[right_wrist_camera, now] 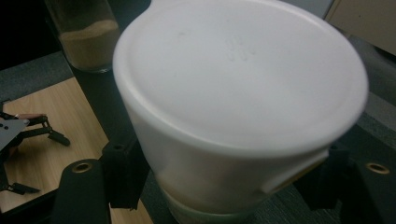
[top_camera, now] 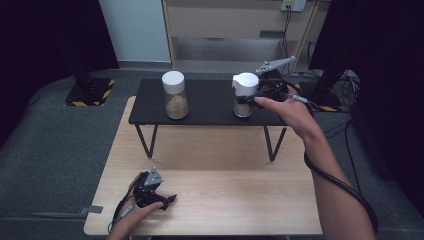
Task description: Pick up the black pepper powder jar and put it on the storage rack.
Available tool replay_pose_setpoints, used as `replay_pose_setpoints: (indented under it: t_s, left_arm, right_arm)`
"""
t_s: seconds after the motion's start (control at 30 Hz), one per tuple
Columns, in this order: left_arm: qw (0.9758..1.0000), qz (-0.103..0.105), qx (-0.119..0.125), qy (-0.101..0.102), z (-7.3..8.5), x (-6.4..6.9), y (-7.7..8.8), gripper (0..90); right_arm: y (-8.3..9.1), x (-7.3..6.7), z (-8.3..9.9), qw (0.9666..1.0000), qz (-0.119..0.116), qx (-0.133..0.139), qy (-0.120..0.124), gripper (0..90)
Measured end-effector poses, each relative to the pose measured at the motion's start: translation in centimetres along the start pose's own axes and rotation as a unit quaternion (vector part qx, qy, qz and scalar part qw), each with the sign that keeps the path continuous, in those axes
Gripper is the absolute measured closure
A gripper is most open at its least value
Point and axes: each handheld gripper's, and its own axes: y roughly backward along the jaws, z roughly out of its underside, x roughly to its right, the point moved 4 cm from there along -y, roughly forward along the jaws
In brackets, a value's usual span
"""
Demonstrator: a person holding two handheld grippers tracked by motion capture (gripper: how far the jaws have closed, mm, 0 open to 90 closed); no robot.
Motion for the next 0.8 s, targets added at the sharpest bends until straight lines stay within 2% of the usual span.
replay_pose_setpoints:
  t_s: [0.17, 0.27, 0.37, 0.5, 0.63, 0.8]
  left_arm:
    - [1.0000, 0.000, 0.000, 0.000, 0.0, 0.0, 0.0, 0.0]
    - [1.0000, 0.000, 0.000, 0.000, 0.0, 0.0, 0.0, 0.0]
    - [1.0000, 0.000, 0.000, 0.000, 0.0, 0.0, 0.0, 0.0]
    - [1.0000, 0.000, 0.000, 0.000, 0.0, 0.0, 0.0, 0.0]
    - [1.0000, 0.000, 0.000, 0.000, 0.0, 0.0, 0.0, 0.0]
    - [1.0000, -0.001, 0.000, 0.000, 0.0, 0.0, 0.0, 0.0]
  right_arm:
    - [0.0, 0.0, 0.0, 1.0000, -0.001, 0.000, 0.002, 30.9]
    - [0.0, 0.0, 0.0, 1.0000, -0.001, -0.001, 0.005, 21.6]
    - [0.1, -0.4, 0.1, 0.9998, 0.009, -0.006, 0.015, 15.1]
    - [0.9, -0.7, 0.6, 0.9998, 0.016, -0.002, 0.010, 10.1]
    - [1.7, -1.5, 1.2, 0.9995, 0.028, -0.013, 0.009, 5.5]
    - [3.1, -2.4, 2.4, 0.9991, 0.037, -0.017, 0.009, 5.3]
